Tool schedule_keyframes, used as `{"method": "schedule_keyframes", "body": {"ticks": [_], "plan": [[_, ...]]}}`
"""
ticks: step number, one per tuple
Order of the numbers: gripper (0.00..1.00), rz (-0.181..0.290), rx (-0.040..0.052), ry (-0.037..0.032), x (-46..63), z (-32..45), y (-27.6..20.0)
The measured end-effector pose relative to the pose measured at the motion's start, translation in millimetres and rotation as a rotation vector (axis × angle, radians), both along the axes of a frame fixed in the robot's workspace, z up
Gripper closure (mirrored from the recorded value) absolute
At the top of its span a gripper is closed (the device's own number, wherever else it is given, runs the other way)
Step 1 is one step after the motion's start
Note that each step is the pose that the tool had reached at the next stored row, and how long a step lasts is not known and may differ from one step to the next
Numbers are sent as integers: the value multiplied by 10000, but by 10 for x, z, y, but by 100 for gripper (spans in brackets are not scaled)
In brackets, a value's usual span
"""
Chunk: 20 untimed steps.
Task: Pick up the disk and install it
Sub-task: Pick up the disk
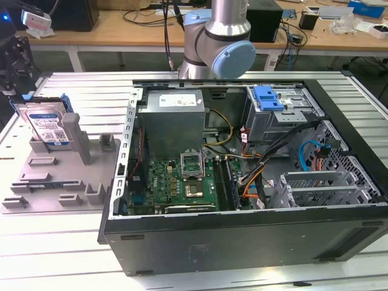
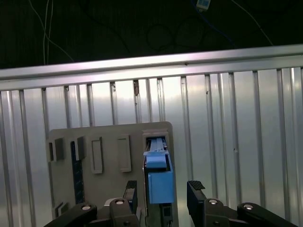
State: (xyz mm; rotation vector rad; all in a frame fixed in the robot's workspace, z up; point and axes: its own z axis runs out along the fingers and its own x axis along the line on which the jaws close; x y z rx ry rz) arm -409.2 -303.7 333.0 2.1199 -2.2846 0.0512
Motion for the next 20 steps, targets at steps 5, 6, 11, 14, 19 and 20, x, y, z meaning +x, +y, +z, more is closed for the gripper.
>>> {"method": "schedule_keyframes", "body": {"ticks": [5,6,11,14,19,20], "plan": [[46,15,1,-1,0,-31,13],[46,22,0,0,-2,-43,14],[46,60,0,1,-12,-82,14],[46,72,0,1,-12,-99,14],[46,95,1,0,-13,-132,15],[46,98,1,0,-12,-138,15]]}}
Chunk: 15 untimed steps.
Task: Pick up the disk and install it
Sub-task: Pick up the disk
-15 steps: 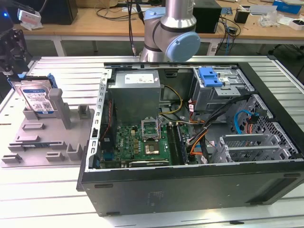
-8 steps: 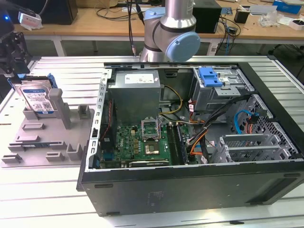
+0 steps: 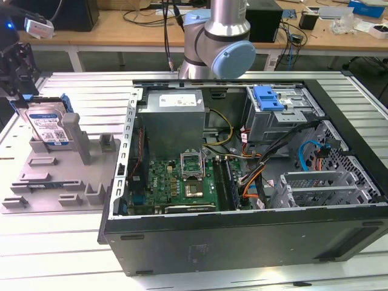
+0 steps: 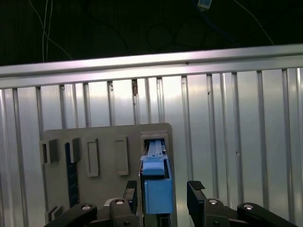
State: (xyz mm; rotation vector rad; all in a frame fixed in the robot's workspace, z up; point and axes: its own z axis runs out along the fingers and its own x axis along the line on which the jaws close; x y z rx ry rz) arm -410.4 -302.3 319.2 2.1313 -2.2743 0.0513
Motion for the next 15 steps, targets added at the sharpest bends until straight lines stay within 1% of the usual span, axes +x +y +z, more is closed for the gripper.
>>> {"method": "schedule_keyframes", "body": {"ticks": [15], "plan": [[46,63,0,1,-10,-127,-3]]}}
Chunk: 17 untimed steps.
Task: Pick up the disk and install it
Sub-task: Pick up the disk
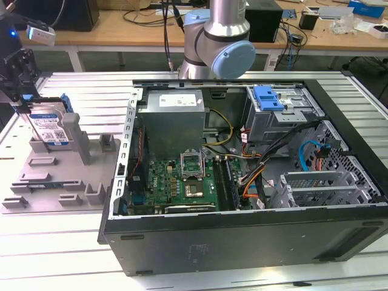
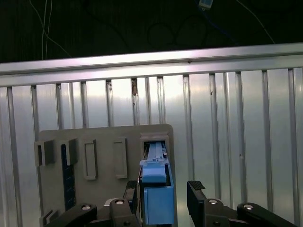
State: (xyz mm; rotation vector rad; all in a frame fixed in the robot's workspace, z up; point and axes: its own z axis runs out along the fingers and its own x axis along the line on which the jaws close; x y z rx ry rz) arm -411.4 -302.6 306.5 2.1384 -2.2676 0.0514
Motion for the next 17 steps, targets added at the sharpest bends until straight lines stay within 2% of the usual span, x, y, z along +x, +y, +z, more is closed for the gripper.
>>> {"method": "schedule_keyframes", "body": {"ticks": [7,8,17], "plan": [[47,39,0,0,1,-38,-4],[55,42,0,0,1,-43,-5],[55,79,0,0,1,-81,-5]]}}
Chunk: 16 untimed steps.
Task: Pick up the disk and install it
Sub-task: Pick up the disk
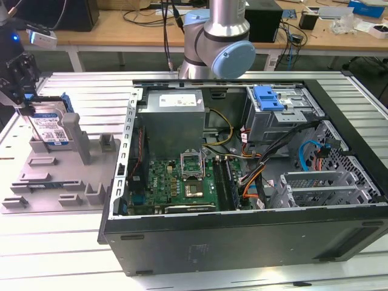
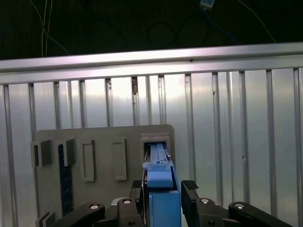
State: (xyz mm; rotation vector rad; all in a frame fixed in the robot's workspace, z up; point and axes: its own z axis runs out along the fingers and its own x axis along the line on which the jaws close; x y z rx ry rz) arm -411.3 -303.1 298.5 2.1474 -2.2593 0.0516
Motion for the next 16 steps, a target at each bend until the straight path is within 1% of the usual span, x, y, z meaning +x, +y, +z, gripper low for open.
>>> {"method": "schedule_keyframes", "body": {"ticks": [12,14,15,16], "plan": [[55,4,0,0,0,-11,0],[56,4,1,-1,0,-12,0],[63,3,0,1,0,-13,-1],[63,3,0,2,0,-14,-2]]}}
